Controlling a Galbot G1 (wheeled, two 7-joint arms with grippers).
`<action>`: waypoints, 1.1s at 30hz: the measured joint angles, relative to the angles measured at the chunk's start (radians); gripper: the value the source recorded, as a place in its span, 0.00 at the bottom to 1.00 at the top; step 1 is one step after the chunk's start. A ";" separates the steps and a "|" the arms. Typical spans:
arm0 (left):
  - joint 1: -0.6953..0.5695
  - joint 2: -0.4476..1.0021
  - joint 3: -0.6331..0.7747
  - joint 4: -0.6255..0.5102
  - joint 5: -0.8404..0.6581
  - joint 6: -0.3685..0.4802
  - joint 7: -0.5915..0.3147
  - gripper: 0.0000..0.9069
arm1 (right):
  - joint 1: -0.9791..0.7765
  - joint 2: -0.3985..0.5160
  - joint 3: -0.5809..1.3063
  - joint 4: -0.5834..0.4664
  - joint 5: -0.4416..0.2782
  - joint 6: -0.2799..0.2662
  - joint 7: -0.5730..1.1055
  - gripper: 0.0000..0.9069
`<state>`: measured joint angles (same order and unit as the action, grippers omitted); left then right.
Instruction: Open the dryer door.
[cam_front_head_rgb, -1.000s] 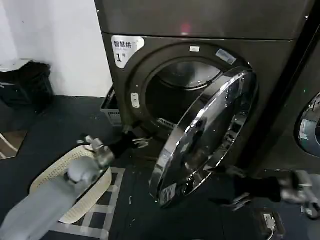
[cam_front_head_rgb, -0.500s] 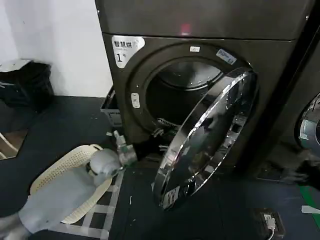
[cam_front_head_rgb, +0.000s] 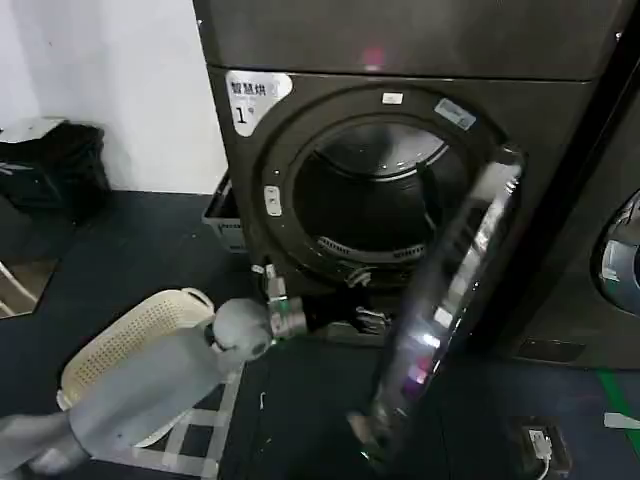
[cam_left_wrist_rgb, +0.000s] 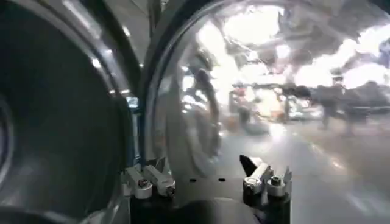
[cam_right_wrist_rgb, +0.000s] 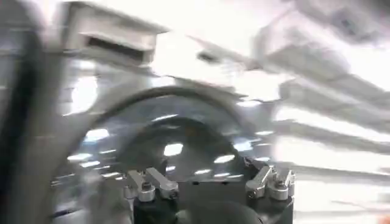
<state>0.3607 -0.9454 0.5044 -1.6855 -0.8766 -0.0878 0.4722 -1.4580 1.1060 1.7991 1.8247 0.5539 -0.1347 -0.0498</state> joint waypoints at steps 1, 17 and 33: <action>-0.006 -0.008 0.006 0.005 0.002 0.000 0.000 1.00 | 0.000 -0.009 0.025 -0.015 -0.021 -0.003 0.030 1.00; -0.140 -0.204 0.177 0.150 -0.009 -0.020 -0.049 1.00 | -0.083 -0.027 0.263 -0.041 -0.144 -0.033 0.007 1.00; -0.234 -0.307 0.231 0.240 -0.014 -0.025 -0.075 1.00 | -0.117 -0.035 0.337 -0.027 -0.142 -0.038 -0.031 1.00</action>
<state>0.1270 -1.2521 0.7353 -1.4458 -0.8907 -0.1128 0.3971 -1.5748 1.0712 2.1365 1.7975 0.4118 -0.1723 -0.0806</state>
